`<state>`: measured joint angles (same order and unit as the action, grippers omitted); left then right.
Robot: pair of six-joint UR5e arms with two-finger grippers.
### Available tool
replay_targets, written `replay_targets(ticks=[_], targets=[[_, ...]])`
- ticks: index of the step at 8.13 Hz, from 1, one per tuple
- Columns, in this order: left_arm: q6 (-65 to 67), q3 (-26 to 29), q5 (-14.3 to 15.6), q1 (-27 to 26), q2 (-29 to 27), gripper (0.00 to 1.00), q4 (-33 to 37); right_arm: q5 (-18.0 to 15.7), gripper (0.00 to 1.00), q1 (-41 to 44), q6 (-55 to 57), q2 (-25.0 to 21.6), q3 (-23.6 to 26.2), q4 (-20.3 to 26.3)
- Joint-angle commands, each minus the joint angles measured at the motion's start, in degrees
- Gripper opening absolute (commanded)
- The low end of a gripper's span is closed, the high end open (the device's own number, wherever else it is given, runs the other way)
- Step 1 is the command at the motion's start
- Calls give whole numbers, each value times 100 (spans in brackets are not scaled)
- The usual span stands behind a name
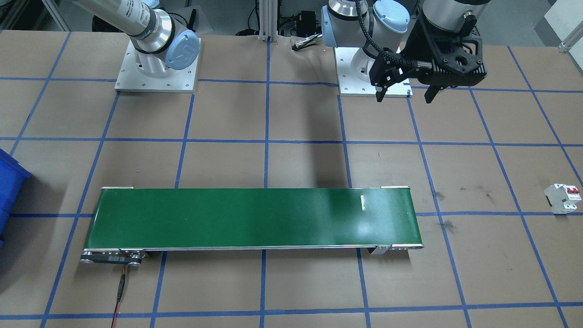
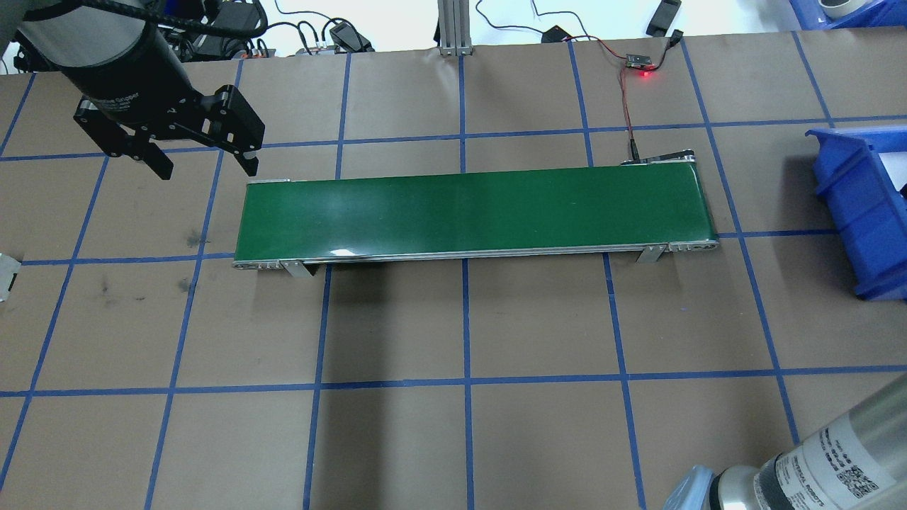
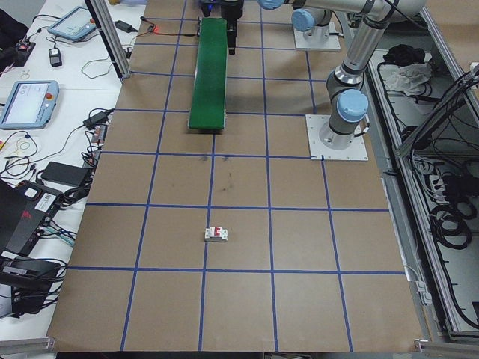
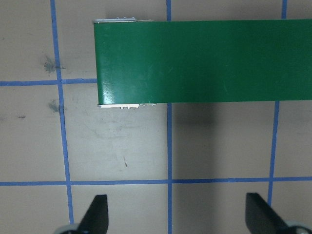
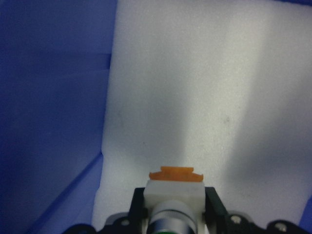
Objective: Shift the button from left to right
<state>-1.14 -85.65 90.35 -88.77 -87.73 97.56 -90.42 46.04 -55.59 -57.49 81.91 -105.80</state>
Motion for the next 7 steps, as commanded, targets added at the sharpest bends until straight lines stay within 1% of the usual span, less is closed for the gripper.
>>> replay_targets(ticks=[1, 2, 3, 4, 5, 6, 7], targets=[[9, 4, -9, 0, 1, 100, 0, 7, 21, -69, -4, 45, 210, -281], [0, -5, 9, 0, 10, 100, 9, 7, 37, -78, -5, 45, 237, -300], [-9, -5, 9, 0, 10, 100, 9, 7, 67, -87, -5, 37, 238, -309], [-35, -5, 18, 0, 27, 100, 17, -1, 100, -87, 13, -16, 229, -318], [-70, -5, 18, 9, 62, 100, 26, -71, 100, -87, 13, -25, 229, -318], [-71, -22, 18, 9, 71, 100, 26, -255, 100, -87, 48, -199, 229, -301], [-71, -22, 18, 9, 72, 100, 26, -335, 100, -87, 48, -601, 237, -161]])
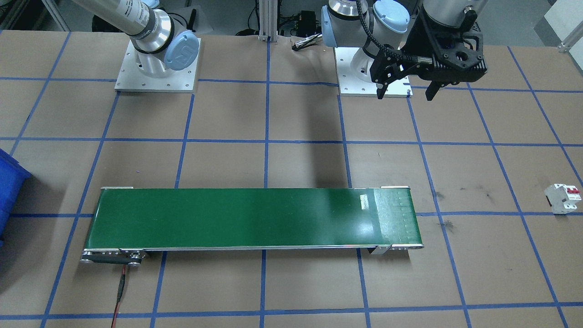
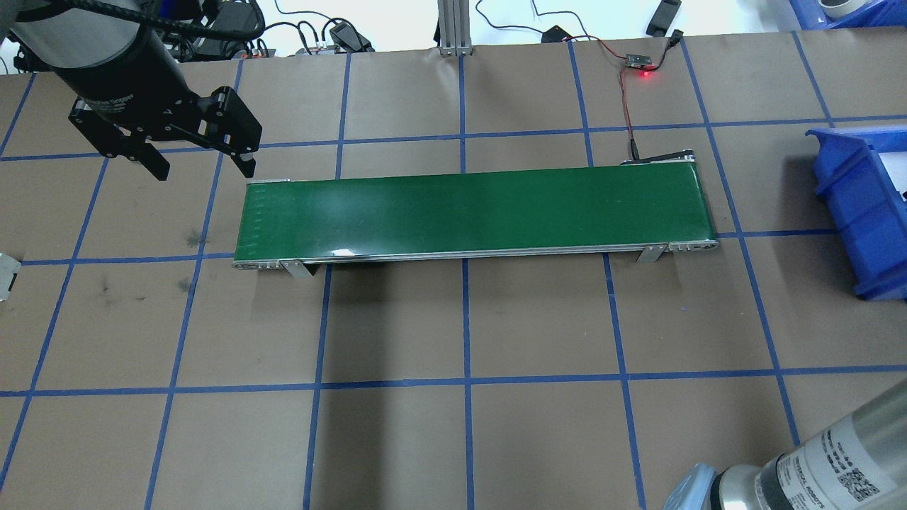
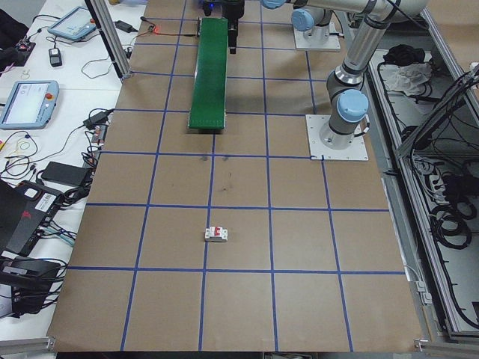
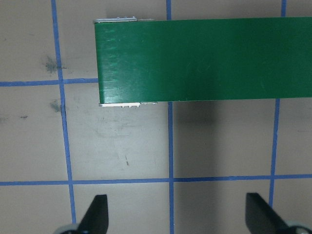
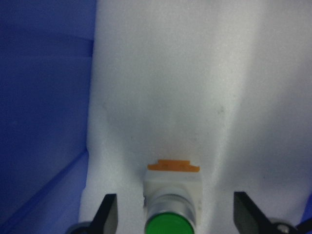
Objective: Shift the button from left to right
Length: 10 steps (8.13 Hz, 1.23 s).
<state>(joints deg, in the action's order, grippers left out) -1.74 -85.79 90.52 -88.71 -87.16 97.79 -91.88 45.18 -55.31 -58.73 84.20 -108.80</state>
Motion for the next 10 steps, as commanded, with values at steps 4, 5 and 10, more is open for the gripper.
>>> replay_targets(ticks=[4, 5, 10], targets=[[42, -17, -8, 3, -3, 100, -6, -120, 100, 1005, 1990, -2068, 8, 1850], [42, -17, -8, 3, -3, 100, -6, -102, 100, 1533, 3025, -2438, 8, 2349], [42, -17, -8, 3, 6, 100, -6, 197, 100, 4705, 6632, -2820, 8, 2233]])
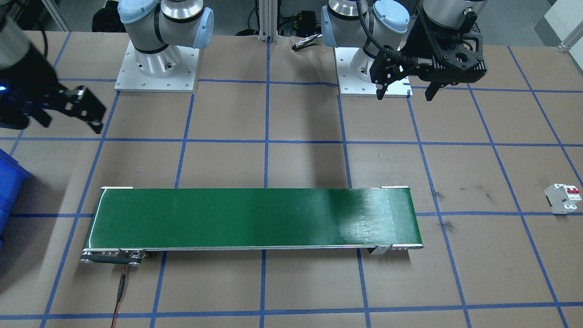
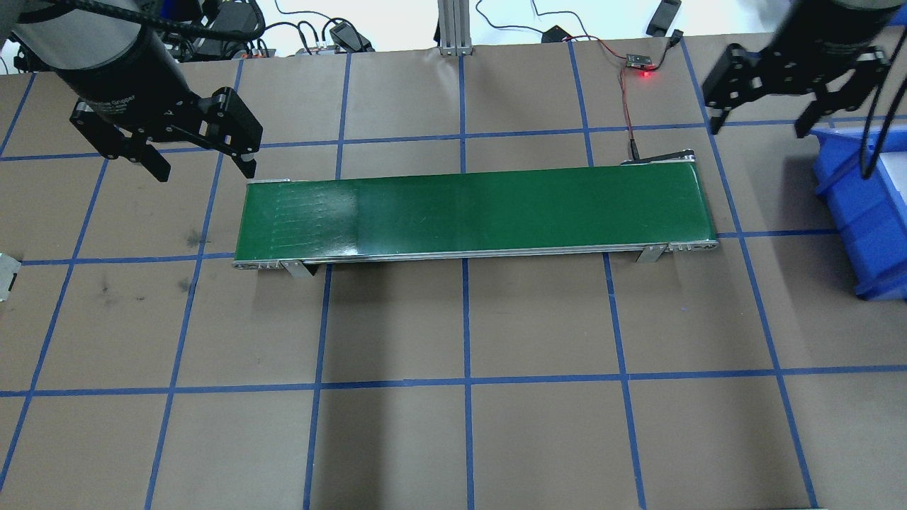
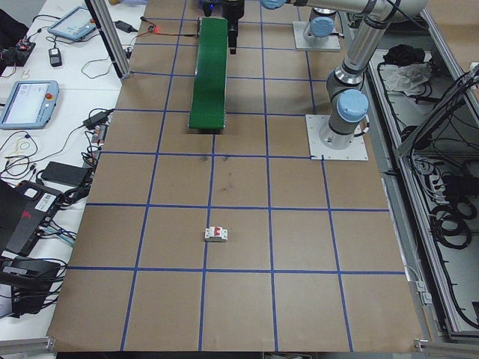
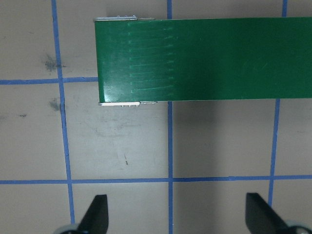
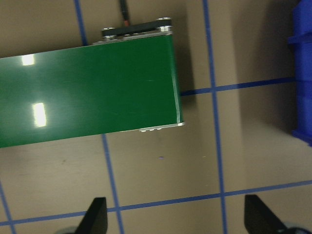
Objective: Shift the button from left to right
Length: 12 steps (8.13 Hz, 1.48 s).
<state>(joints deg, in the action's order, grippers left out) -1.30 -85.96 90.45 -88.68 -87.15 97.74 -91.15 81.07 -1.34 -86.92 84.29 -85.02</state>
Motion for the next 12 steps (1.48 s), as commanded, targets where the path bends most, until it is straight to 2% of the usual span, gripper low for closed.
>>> replay_targets(ticks=[1, 4, 12], targets=[[7, 0, -1, 0, -12, 100, -9, 115, 100, 1469, 1407, 43, 9, -295], [-2, 0, -1, 0, -3, 100, -9, 132, 100, 1490, 593, 26, 97, -322], [-10, 0, -1, 0, -3, 100, -18, 115, 100, 1262, -42, 43, 149, -314]])
